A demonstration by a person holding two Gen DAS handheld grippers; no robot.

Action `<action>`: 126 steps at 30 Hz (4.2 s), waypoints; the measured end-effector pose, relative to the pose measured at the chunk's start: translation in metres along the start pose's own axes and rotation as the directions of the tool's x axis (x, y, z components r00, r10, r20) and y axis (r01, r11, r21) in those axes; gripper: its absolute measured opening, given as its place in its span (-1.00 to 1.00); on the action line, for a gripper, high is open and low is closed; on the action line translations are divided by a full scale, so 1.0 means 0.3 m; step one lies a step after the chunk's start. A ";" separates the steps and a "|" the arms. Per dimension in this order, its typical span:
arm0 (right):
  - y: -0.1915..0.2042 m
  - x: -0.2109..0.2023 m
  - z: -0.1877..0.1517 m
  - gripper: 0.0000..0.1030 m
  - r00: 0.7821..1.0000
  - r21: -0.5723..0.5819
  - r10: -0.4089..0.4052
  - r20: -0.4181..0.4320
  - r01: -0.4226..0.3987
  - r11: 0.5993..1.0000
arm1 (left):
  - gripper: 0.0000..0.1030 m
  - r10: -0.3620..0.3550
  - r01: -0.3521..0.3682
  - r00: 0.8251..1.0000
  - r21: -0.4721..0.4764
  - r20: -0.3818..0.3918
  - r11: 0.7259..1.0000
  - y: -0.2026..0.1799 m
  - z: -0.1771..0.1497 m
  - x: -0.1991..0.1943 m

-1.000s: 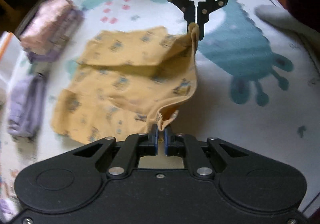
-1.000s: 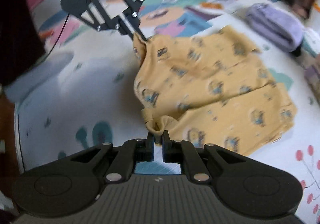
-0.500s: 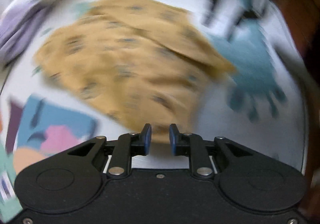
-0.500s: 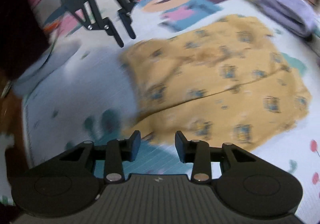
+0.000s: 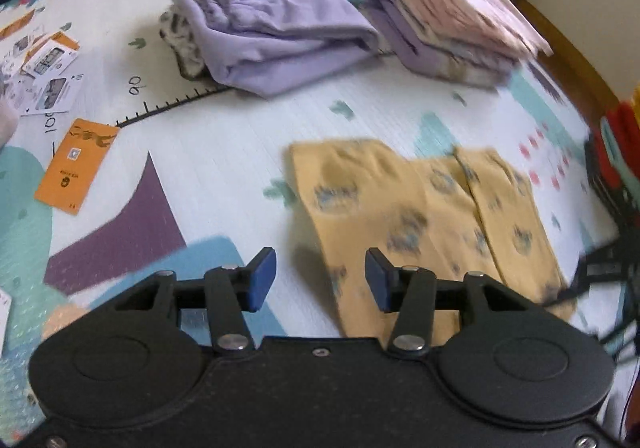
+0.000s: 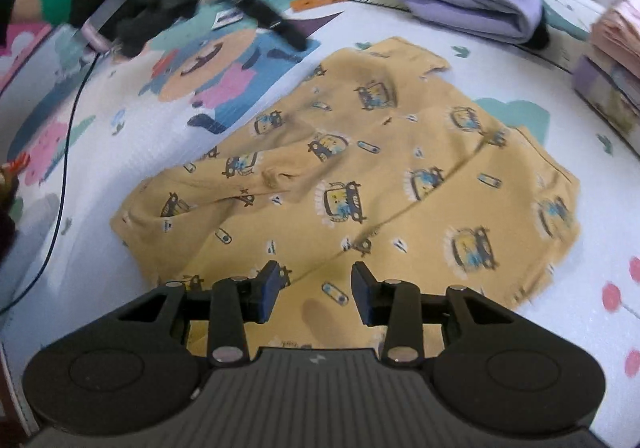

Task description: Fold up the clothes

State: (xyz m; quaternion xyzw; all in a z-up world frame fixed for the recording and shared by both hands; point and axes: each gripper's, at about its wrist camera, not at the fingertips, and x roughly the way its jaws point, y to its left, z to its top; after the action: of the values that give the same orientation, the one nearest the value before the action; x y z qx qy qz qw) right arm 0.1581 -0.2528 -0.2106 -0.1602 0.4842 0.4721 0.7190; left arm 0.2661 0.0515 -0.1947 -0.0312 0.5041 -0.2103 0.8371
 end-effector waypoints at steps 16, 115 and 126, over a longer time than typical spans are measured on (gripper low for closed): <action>0.027 0.067 -0.005 0.16 1.000 -0.085 0.007 -0.004 -0.007 0.996 | -0.45 0.010 -0.008 1.000 -0.089 0.021 0.996 0.073 0.158 0.178; -0.652 -0.027 0.019 -0.10 0.949 0.713 -0.275 0.155 0.085 0.696 | -0.07 0.111 -0.106 0.993 0.117 -0.034 0.987 0.128 -0.419 -0.185; -0.597 -0.013 0.055 -0.76 0.949 0.623 -0.271 0.159 0.117 0.773 | -0.04 0.106 -0.101 0.994 0.128 -0.029 0.987 0.128 -0.427 -0.182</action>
State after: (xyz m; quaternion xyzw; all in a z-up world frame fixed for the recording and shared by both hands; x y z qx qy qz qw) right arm 0.3161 -0.3336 -0.2399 0.0873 0.5000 0.2306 0.8302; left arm 0.1466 0.1277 -0.2222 0.0520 0.5058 -0.1985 0.8379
